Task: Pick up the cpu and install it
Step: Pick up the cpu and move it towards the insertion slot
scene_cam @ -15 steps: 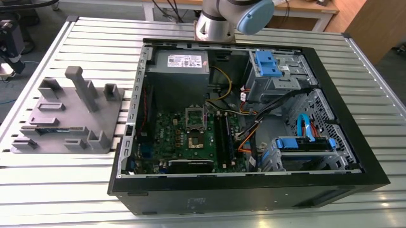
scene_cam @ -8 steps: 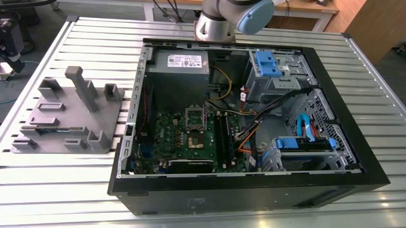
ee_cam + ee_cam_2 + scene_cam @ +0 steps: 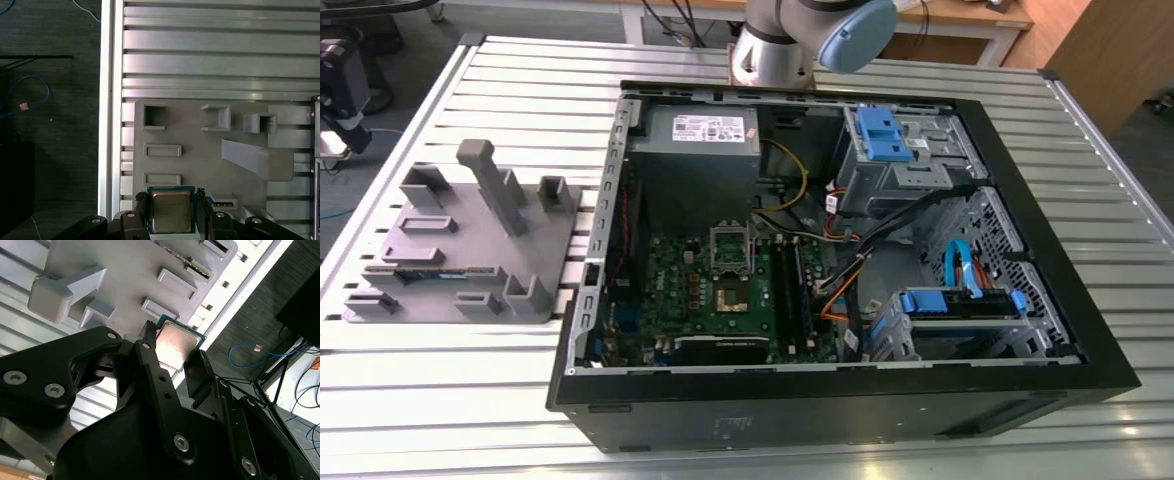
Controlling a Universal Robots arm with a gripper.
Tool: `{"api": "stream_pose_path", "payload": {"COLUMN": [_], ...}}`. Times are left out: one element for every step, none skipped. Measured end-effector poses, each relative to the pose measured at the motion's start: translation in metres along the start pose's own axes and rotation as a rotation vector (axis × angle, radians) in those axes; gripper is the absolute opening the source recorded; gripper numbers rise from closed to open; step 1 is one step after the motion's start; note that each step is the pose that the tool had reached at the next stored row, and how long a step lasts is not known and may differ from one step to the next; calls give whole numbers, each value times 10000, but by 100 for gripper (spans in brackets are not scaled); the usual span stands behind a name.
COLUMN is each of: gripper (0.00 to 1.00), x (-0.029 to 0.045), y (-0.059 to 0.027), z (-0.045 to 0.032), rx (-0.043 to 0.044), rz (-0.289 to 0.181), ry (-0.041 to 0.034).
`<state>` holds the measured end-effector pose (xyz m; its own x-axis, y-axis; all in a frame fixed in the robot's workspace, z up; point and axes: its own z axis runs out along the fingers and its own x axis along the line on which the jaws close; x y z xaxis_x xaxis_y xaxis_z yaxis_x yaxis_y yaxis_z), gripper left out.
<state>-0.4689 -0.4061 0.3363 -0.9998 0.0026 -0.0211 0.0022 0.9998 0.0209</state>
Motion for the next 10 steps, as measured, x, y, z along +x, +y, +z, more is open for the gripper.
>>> {"api": "stream_pose_path", "payload": {"gripper": [47, 47, 47, 47, 47, 47, 47, 47, 47, 47], "x": [-1, -4, -10, -18, -27, -40, -53, -69, -87, -106], "y": [0, 0, 0, 0, 0, 0, 0, 0, 0, 0], "z": [0, 0, -1, 0, 1, 1, 0, 2, 2, 3], "rx": [0, 0, 0, 0, 0, 0, 1, 0, 0, -1], "rz": [0, 0, 0, -1, 0, 0, 0, -1, 0, 0], "ry": [1, 0, 2, 1, 0, 0, 2, 0, 1, -1]}}
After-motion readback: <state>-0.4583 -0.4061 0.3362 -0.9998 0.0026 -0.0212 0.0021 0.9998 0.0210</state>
